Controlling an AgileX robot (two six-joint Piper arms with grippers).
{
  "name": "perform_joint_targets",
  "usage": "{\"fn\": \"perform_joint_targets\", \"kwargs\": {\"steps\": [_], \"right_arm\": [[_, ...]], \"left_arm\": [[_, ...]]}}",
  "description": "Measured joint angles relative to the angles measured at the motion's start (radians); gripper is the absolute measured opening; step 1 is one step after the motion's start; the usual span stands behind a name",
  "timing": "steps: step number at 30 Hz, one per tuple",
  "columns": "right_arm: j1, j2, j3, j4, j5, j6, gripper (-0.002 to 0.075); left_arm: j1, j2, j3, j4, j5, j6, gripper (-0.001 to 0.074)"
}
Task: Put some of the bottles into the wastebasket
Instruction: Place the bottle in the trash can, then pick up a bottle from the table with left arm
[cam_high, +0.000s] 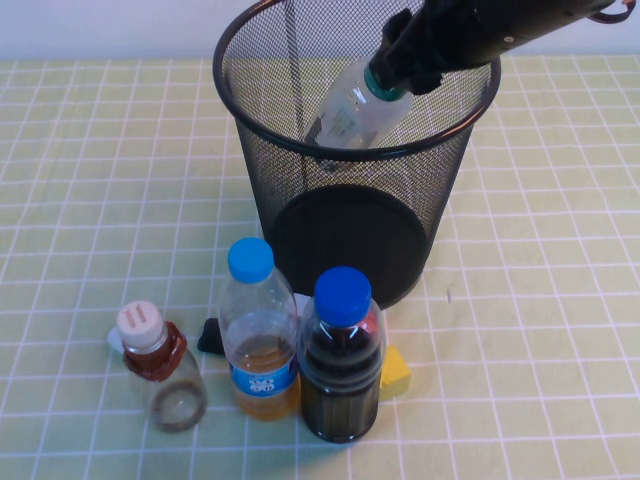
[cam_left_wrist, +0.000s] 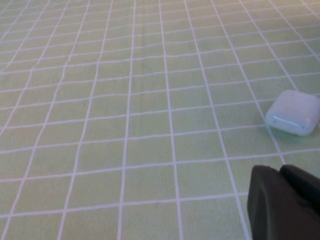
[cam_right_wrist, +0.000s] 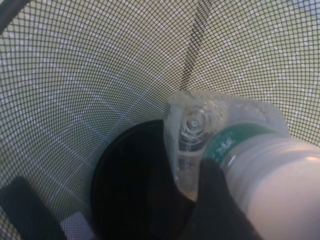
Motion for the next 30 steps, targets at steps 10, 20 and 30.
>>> {"fn": "perform_joint_targets", "kwargs": {"steps": [10, 20, 30], "right_arm": [[0.000, -0.002, 0.000, 0.000, 0.000, 0.000, 0.0456], [0.000, -0.114, 0.000, -0.018, 0.003, 0.000, 0.0209], [0.000, -0.323, 0.000, -0.133, 0.150, 0.066, -0.0006]], "left_arm": [[0.000, 0.000, 0.000, 0.000, 0.000, 0.000, -0.0001], [0.000, 0.000, 0.000, 0.000, 0.000, 0.000, -0.0001], [0.000, 0.000, 0.000, 0.000, 0.000, 0.000, -0.0001]]}}
